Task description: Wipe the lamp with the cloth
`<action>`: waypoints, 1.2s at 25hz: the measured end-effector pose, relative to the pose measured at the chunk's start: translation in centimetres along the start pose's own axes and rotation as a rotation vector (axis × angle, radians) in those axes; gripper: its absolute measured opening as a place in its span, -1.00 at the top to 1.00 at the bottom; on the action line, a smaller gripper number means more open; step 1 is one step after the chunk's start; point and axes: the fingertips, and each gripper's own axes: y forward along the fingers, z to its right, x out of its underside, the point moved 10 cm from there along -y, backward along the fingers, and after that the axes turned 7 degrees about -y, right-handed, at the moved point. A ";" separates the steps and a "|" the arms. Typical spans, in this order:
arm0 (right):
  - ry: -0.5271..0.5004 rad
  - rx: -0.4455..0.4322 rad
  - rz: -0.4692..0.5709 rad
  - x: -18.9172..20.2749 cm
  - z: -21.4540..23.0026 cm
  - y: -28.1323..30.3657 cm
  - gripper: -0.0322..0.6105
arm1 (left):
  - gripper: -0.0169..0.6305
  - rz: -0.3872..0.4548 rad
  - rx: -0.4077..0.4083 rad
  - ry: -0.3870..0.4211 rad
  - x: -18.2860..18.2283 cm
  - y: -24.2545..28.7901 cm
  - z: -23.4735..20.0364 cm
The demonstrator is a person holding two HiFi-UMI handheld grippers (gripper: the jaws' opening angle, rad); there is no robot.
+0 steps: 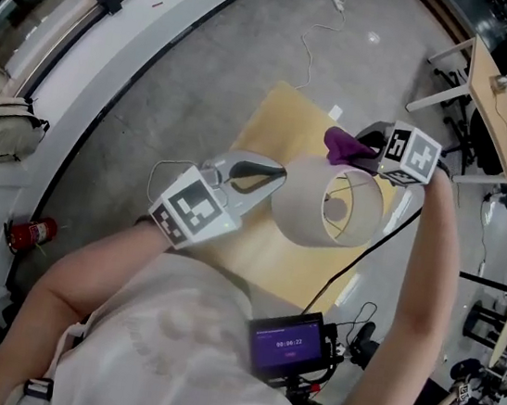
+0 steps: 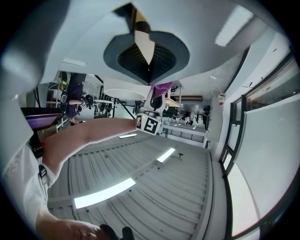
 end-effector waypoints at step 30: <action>0.398 0.560 0.081 10.0 -11.5 -4.8 0.55 | 0.94 -0.071 -0.001 0.016 1.2 1.2 3.5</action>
